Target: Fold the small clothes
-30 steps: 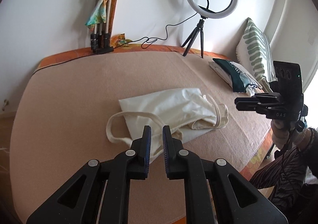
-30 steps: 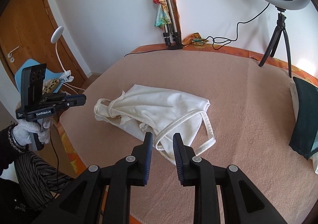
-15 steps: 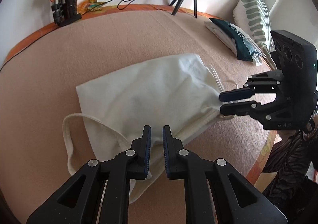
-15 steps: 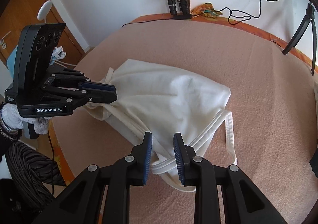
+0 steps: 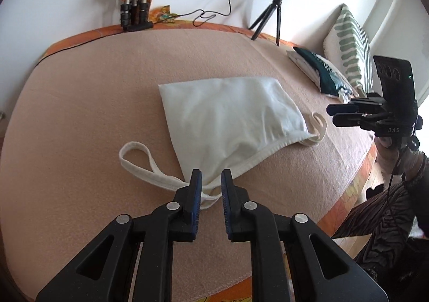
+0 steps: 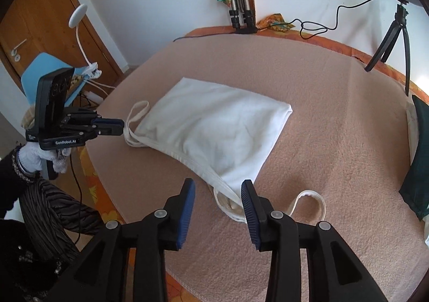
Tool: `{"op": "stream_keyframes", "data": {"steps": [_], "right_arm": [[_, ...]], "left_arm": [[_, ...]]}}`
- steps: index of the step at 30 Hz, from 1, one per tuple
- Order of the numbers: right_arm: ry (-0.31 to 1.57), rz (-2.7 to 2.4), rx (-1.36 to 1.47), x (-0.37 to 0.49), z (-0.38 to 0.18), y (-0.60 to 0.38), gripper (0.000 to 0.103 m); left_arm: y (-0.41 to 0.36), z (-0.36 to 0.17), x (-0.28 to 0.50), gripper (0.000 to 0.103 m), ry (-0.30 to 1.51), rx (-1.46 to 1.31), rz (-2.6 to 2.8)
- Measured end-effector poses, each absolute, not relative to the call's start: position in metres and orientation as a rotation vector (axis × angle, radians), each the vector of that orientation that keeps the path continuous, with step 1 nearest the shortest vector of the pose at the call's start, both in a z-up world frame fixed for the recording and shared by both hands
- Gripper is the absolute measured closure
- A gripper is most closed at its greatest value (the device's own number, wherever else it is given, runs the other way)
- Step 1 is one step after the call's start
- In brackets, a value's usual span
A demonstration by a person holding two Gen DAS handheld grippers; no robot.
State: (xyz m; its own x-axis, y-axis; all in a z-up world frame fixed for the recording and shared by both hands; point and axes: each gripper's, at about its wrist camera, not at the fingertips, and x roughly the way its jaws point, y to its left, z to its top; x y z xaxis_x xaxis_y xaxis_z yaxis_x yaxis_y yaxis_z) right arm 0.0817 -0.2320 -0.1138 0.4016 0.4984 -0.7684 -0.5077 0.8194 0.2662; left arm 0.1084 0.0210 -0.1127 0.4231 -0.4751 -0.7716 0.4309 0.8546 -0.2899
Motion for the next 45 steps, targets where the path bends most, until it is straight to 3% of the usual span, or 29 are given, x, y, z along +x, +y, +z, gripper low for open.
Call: {"op": "stream_keyframes", "data": {"steps": [1, 13, 19, 23, 28, 34, 36, 37, 45], "right_arm": [[0.955, 0.615, 0.025, 0.088, -0.113, -0.235, 0.063], [1.061, 0.495, 0.478, 0.189, -0.162, -0.264, 0.063], [1.132, 0.522, 0.635, 0.217, -0.185, -0.26, 0.076], [1.108, 0.483, 0.641, 0.223, -0.188, -0.258, 0.101], [1.055, 0.437, 0.457, 0.221, -0.171, -0.247, 0.103], [1.028, 0.385, 0.355, 0.215, -0.158, -0.251, 0.092], [1.014, 0.41, 0.378, 0.213, -0.155, -0.258, 0.064], [1.011, 0.425, 0.401, 0.212, -0.156, -0.261, 0.06], [1.068, 0.498, 0.479, 0.21, -0.179, -0.268, 0.058]], "left_arm": [[0.022, -0.111, 0.111, 0.07, 0.974, -0.072, -0.556], [-0.004, -0.144, 0.12, 0.069, 1.051, -0.037, -0.541], [-0.005, -0.154, 0.118, 0.069, 1.064, -0.013, -0.542], [-0.005, -0.156, 0.112, 0.069, 1.055, -0.011, -0.549], [0.001, -0.154, 0.104, 0.069, 1.066, -0.023, -0.561], [0.026, -0.137, 0.101, 0.069, 1.028, -0.158, -0.509], [0.037, -0.137, 0.106, 0.066, 1.025, -0.248, -0.508], [0.041, -0.138, 0.109, 0.063, 1.03, -0.292, -0.497], [0.041, -0.16, 0.13, 0.062, 1.121, -0.432, -0.479]]}}
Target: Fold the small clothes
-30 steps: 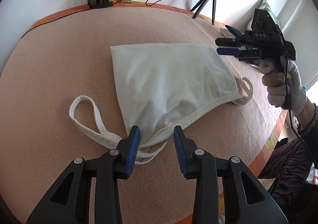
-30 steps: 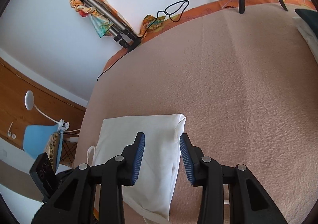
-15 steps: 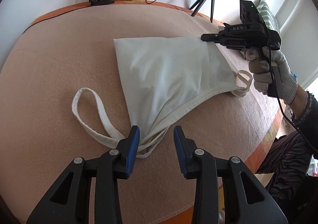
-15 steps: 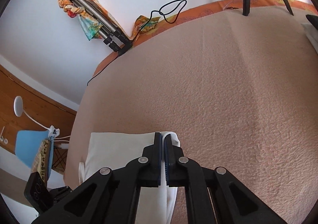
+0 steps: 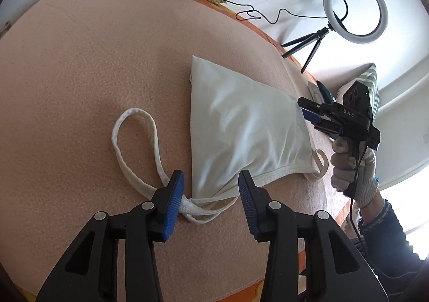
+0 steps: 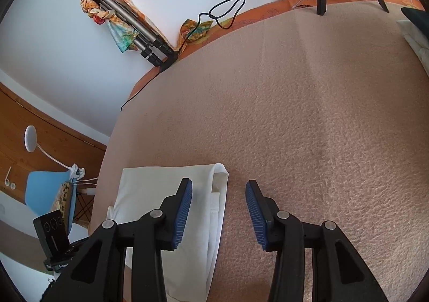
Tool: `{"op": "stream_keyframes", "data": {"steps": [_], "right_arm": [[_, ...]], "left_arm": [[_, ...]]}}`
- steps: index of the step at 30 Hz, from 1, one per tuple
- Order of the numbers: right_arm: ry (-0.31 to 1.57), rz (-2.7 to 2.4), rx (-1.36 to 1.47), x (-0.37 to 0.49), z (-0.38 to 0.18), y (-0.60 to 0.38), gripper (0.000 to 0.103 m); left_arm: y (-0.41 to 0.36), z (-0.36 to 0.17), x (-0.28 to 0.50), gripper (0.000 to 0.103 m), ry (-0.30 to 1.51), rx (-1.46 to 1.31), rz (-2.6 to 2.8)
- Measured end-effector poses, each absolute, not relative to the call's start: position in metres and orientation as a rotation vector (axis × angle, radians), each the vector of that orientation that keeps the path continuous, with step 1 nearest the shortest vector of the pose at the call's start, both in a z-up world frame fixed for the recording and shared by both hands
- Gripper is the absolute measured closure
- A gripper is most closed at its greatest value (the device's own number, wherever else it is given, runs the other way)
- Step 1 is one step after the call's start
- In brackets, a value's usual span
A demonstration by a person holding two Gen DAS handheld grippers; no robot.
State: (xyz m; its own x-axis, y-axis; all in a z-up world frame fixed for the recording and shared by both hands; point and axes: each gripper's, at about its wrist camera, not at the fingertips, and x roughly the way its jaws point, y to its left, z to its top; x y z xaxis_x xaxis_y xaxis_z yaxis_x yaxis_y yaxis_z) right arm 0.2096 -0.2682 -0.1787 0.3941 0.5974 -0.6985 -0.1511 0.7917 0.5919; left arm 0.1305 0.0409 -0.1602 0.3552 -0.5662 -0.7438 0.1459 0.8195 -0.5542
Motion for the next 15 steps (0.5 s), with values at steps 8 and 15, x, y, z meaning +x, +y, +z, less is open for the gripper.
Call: {"op": "stream_keyframes", "data": {"steps": [8, 15], "right_arm": [[1.046, 0.601, 0.571, 0.203, -0.185, -0.266, 0.06], [1.056, 0.648, 0.594, 0.204, -0.188, -0.252, 0.069]], "left_arm": [[0.033, -0.163, 0.142, 0.06, 1.104, -0.512, -0.507], [0.015, -0.159, 0.153, 0.063, 1.099, -0.503, -0.534]]}}
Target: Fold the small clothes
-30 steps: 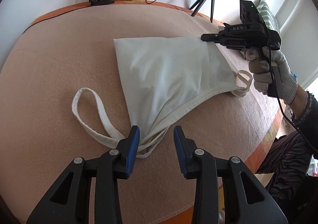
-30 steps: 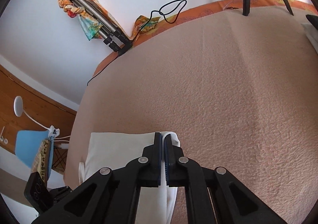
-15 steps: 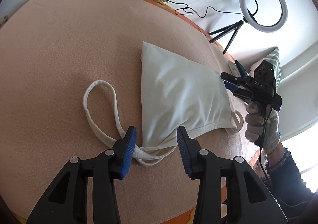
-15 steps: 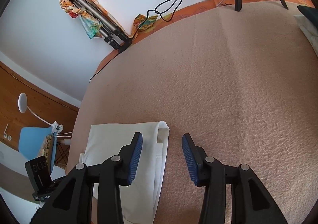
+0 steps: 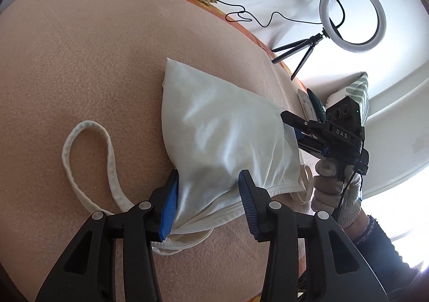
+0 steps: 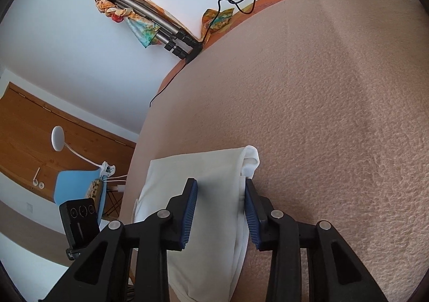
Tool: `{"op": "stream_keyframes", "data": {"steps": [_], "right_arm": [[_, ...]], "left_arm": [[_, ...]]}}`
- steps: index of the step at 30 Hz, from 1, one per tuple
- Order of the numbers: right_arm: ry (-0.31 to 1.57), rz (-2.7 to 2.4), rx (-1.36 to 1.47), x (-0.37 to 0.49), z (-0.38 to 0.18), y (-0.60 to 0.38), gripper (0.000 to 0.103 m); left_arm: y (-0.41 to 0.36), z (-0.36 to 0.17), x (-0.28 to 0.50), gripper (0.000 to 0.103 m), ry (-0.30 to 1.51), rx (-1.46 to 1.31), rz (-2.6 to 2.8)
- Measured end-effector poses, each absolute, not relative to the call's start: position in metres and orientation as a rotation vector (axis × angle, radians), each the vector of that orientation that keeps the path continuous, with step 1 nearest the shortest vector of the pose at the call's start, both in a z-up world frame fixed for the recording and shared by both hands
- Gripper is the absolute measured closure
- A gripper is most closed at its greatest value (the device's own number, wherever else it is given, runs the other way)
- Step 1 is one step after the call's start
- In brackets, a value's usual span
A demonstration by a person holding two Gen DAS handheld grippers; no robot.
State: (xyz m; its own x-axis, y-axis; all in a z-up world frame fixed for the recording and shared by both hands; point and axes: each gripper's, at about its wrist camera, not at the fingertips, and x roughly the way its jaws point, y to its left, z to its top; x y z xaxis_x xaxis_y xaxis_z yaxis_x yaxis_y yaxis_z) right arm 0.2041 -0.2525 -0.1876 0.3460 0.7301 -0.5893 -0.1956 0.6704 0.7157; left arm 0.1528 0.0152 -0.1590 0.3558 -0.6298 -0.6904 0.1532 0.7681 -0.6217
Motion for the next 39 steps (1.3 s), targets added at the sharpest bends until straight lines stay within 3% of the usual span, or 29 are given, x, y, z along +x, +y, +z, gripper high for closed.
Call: {"op": "stream_keyframes", "data": {"steps": [3, 7, 14, 39], "right_arm": [[1.059, 0.636, 0.57, 0.203, -0.188, -0.247, 0.078], [1.058, 0.606, 0.494, 0.201, -0.183, -0.239, 0.083], [1.034, 0.527, 0.28, 0.192, -0.169, -0.217, 0.09], [0.83, 0.46, 0.016, 0.129, -0.092, -0.206, 0.094]], "left_arm": [[0.012, -0.16, 0.154, 0.08, 1.105, -0.475, -0.502], [0.004, -0.157, 0.151, 0.087, 1.086, -0.385, -0.474], [-0.026, -0.141, 0.138, 0.091, 0.997, -0.092, -0.423], [-0.063, -0.099, 0.105, 0.093, 0.805, 0.039, -0.517]]}}
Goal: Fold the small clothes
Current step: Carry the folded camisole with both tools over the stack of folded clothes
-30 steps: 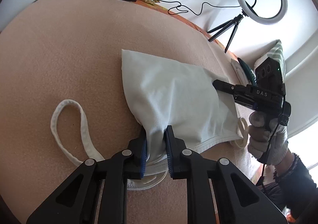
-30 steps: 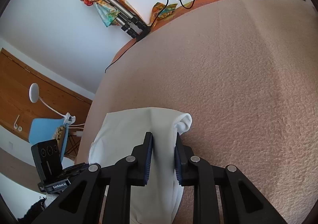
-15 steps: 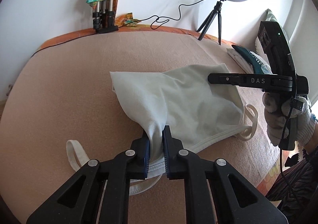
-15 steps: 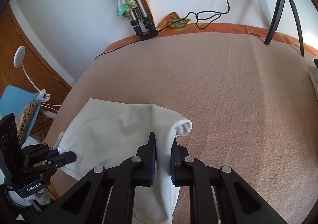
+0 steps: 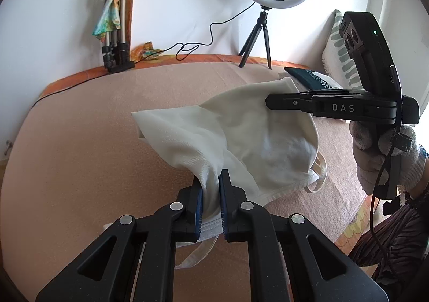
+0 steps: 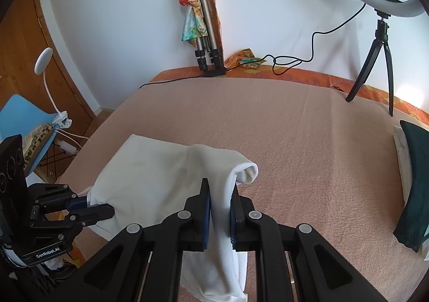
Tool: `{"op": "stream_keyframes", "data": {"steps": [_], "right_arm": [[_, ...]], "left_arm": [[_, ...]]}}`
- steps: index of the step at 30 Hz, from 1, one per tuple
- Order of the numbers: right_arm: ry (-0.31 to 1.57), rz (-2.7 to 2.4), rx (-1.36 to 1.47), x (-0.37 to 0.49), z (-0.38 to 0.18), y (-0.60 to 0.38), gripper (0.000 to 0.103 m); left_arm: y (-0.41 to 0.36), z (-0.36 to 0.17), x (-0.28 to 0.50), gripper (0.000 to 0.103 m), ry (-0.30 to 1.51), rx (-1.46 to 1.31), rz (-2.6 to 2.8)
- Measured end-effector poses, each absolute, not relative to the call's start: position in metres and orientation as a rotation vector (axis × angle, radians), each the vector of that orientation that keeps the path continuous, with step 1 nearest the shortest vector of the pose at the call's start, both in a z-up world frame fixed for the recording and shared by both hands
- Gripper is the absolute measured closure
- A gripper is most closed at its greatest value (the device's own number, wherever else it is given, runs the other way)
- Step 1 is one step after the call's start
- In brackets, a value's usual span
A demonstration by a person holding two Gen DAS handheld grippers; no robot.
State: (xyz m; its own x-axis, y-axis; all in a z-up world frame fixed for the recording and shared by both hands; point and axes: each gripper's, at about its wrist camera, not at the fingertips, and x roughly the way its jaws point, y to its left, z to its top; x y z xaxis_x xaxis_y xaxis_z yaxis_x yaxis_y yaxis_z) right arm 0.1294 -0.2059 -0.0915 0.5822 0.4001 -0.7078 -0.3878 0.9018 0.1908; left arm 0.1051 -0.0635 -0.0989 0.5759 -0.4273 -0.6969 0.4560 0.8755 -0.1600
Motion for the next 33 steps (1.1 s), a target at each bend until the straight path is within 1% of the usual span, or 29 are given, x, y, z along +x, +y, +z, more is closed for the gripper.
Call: {"op": "stream_keyframes", "data": {"steps": [6, 12, 23, 33], "right_arm": [[0.795, 0.418, 0.016, 0.117, -0.073, -0.233, 0.094], [0.767, 0.353, 0.027, 0.104, -0.054, -0.279, 0.094], [0.716, 0.21, 0.054, 0.084, -0.028, -0.384, 0.094], [0.68, 0.091, 0.054, 0.091, -0.012, -0.474, 0.094]], "left_arm": [[-0.092, -0.08, 0.104, 0.094, 0.764, 0.038, -0.592], [-0.138, -0.062, 0.106, 0.094, 0.72, 0.047, -0.696], [-0.246, -0.055, 0.116, 0.094, 0.659, 0.086, -0.853], [-0.329, -0.05, 0.136, 0.094, 0.622, 0.096, -0.927]]}}
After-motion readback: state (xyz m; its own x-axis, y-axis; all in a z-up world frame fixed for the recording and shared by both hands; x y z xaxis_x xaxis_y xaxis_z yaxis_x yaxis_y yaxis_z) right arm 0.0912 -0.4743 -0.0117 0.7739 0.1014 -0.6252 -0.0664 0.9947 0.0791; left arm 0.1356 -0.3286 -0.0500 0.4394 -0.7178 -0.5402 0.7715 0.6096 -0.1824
